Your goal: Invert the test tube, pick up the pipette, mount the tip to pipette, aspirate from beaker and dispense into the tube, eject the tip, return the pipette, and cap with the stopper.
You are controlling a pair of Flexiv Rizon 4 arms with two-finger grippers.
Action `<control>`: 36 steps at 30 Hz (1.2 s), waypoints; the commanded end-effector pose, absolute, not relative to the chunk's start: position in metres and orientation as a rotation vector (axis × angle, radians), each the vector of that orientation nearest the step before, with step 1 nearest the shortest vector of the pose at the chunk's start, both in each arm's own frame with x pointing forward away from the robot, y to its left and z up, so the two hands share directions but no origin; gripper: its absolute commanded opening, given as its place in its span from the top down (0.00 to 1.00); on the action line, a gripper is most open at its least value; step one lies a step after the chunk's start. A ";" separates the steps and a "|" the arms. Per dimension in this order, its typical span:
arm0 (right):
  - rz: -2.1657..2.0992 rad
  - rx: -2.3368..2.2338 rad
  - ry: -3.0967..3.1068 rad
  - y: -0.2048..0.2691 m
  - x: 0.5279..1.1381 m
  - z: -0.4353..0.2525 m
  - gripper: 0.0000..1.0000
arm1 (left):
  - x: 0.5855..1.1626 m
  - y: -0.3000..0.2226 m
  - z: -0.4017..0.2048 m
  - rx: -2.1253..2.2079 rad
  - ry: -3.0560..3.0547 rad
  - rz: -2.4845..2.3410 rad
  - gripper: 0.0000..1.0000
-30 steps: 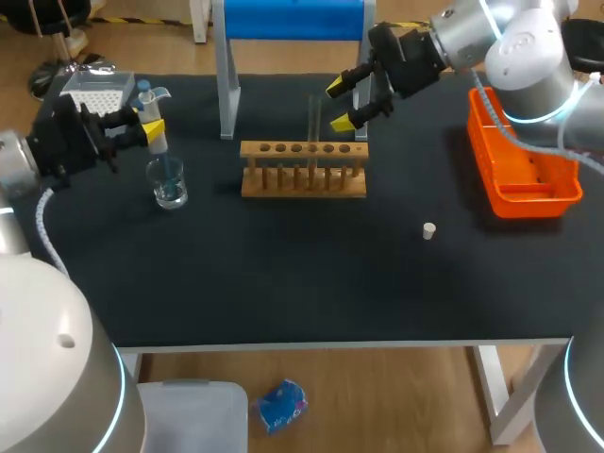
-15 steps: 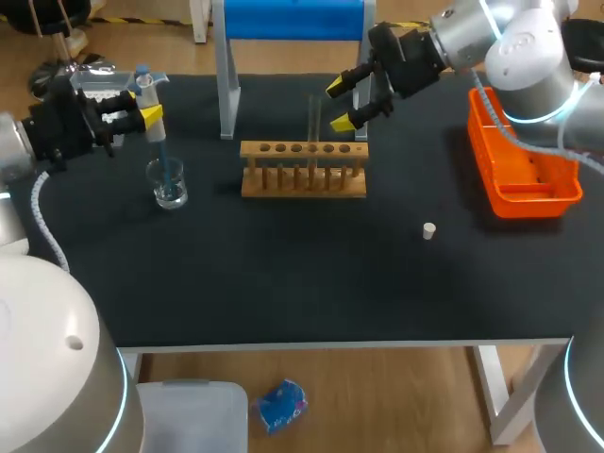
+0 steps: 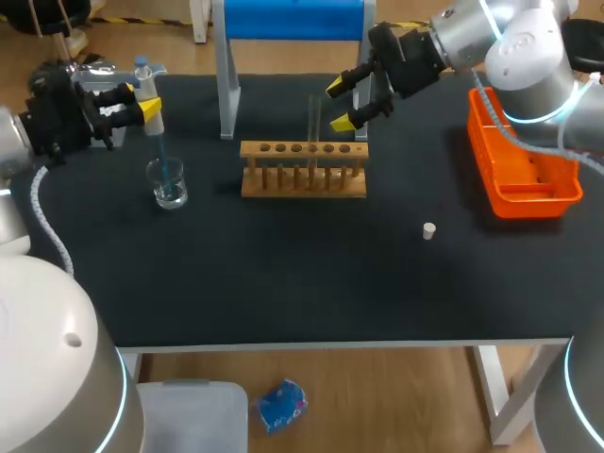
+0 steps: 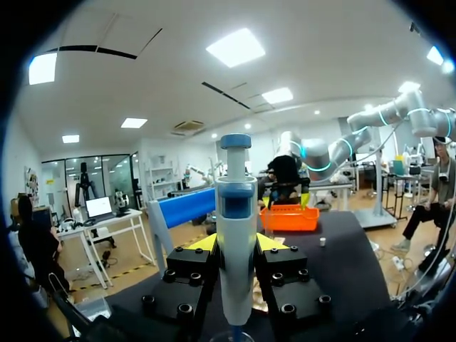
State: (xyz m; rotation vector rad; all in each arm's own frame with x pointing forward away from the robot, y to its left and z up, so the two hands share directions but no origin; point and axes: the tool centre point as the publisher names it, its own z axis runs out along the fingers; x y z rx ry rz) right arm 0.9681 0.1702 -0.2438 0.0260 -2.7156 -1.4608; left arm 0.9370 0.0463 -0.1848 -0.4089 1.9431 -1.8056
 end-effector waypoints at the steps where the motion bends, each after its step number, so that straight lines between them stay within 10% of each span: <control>1: -1.455 0.026 -2.717 0.169 0.968 -0.243 0.00 | 0.936 0.045 -0.183 -0.413 1.947 -1.799 1.00; 36: -1.455 0.026 -2.717 0.169 0.968 -0.243 0.00 | 0.910 -0.015 0.013 -0.166 2.042 -1.891 1.00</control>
